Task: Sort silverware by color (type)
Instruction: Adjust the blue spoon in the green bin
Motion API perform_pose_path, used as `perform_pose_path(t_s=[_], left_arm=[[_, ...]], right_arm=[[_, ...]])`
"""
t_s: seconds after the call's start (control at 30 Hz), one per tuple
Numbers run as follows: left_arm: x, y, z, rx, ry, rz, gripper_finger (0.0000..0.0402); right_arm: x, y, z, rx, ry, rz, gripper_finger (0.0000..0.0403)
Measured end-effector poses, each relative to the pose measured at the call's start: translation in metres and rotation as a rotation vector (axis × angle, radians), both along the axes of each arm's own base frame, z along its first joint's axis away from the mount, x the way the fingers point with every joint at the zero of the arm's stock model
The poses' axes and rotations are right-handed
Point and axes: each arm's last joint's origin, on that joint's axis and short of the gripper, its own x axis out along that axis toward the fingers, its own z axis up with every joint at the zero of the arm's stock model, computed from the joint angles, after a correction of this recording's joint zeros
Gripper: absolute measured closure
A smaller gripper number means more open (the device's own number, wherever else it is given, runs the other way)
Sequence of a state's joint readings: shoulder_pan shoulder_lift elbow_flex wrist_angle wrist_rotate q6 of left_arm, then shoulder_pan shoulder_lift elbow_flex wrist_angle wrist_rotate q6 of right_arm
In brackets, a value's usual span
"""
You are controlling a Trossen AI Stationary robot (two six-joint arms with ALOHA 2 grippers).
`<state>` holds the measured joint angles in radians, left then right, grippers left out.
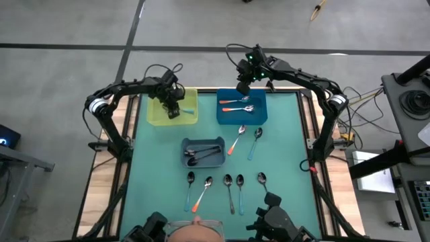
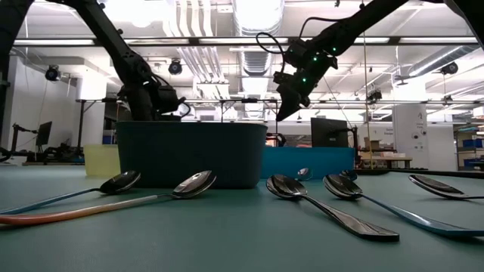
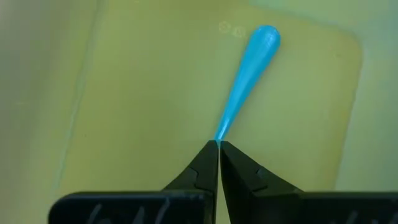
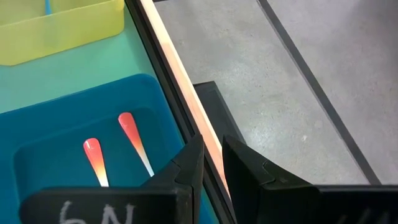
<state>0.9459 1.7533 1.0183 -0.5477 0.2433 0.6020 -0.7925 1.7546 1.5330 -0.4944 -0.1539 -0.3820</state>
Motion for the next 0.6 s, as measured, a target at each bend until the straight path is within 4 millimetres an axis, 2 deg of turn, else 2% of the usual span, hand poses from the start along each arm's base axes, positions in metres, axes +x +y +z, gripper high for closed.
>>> perform_pose_path(t_s=[0.17, 0.37, 0.6], left_arm=[[0.000, 0.001, -0.002, -0.001, 0.002, 0.000, 0.0402], [-0.004, -0.006, 0.009, -0.021, -0.005, -0.054, 0.0402], [0.000, -0.002, -0.007, -0.056, -0.034, -0.084, 0.0402]], right_arm=[[0.000, 0.000, 0.000, 0.002, 0.002, 0.000, 0.0351], [0.000, 0.000, 0.000, 0.001, 0.002, 0.001, 0.0351], [0.000, 0.000, 0.000, 0.003, 0.001, -0.001, 0.0351]])
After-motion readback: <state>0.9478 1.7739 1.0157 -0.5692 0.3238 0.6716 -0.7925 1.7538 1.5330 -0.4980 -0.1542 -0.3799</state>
